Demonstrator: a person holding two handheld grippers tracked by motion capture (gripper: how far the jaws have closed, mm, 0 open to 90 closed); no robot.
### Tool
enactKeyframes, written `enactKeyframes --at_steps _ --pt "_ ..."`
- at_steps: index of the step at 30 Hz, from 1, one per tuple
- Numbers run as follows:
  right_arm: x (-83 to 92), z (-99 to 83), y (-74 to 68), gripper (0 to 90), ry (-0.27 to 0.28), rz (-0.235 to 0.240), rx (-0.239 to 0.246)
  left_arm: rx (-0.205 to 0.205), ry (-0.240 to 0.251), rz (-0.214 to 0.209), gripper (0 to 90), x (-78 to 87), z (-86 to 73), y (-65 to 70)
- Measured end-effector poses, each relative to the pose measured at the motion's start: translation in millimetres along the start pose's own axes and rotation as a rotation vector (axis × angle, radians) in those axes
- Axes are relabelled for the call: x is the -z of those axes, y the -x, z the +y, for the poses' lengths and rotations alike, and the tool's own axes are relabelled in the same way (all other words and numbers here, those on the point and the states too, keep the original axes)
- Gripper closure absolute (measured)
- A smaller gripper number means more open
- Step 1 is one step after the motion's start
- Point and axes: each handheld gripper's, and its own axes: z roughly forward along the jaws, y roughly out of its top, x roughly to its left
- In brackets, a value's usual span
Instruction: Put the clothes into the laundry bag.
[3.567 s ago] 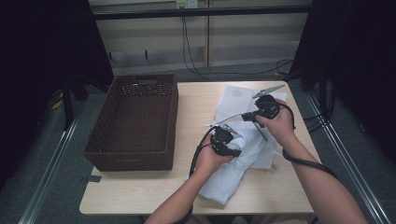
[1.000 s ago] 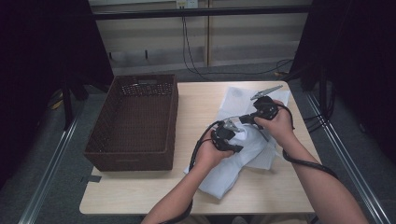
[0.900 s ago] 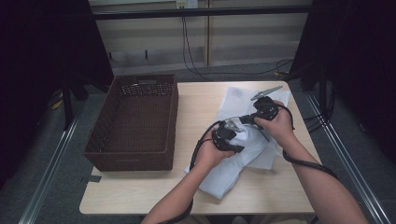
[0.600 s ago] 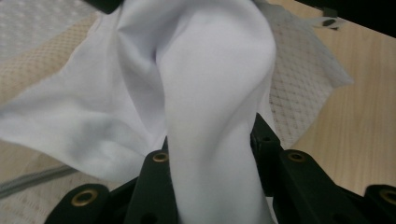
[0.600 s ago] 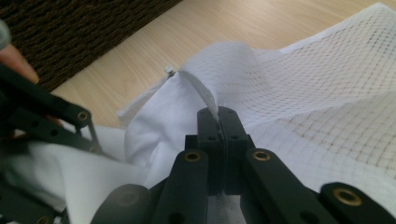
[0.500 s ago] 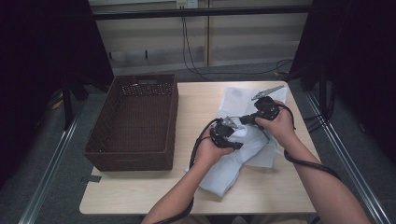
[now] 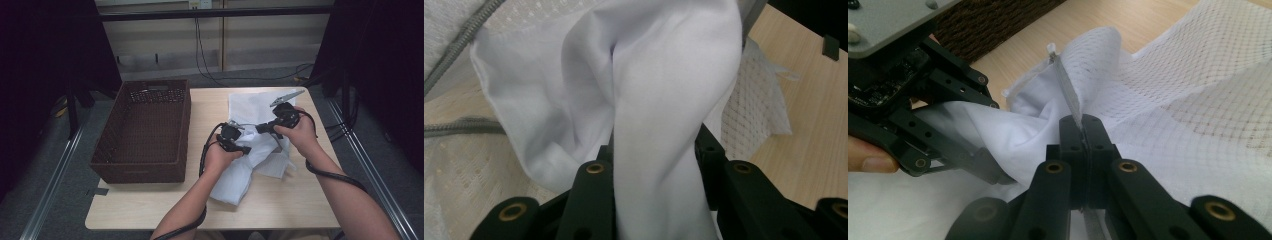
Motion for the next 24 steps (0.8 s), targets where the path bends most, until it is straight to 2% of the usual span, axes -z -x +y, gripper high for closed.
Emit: enactKeyframes --at_steps 3,6,9,12,16,17,18,22,24 --pt "0.5 1.5 -0.4 89.6 0.003 -0.003 0.002 0.003 -0.003 0.012 69.5 -1.7 -0.2 0.4" --pt "1.8 2.4 -0.9 89.5 0.006 -0.003 -0.001 0.003 -0.027 0.017 69.6 -4.2 -0.5 -0.2" --pt "1.5 1.9 -1.6 89.5 0.003 -0.003 0.003 0.006 -0.006 0.017 69.6 -4.5 0.3 -1.4" --pt "0.0 -0.4 -1.9 89.5 -0.005 0.002 0.008 0.031 0.004 0.023 69.6 -1.6 2.6 -2.4" --pt "-0.8 -1.6 -1.1 89.6 0.001 0.007 0.002 0.095 0.020 0.047 69.7 2.7 6.1 -5.4" --pt "-0.7 -1.3 -1.1 89.5 0.004 0.011 0.005 0.100 0.022 0.057 69.7 2.8 7.1 -5.7" --pt "0.0 -0.6 -1.6 89.6 0.002 0.011 0.002 0.087 0.005 0.068 69.7 3.2 8.1 -6.8" --pt "2.4 3.0 -3.0 89.6 0.013 0.025 0.003 0.132 0.015 0.068 69.4 -0.1 9.8 -9.6" --pt "2.0 3.5 -4.4 89.6 0.008 0.021 0.008 0.129 0.030 0.072 68.6 -0.2 11.9 -9.2"
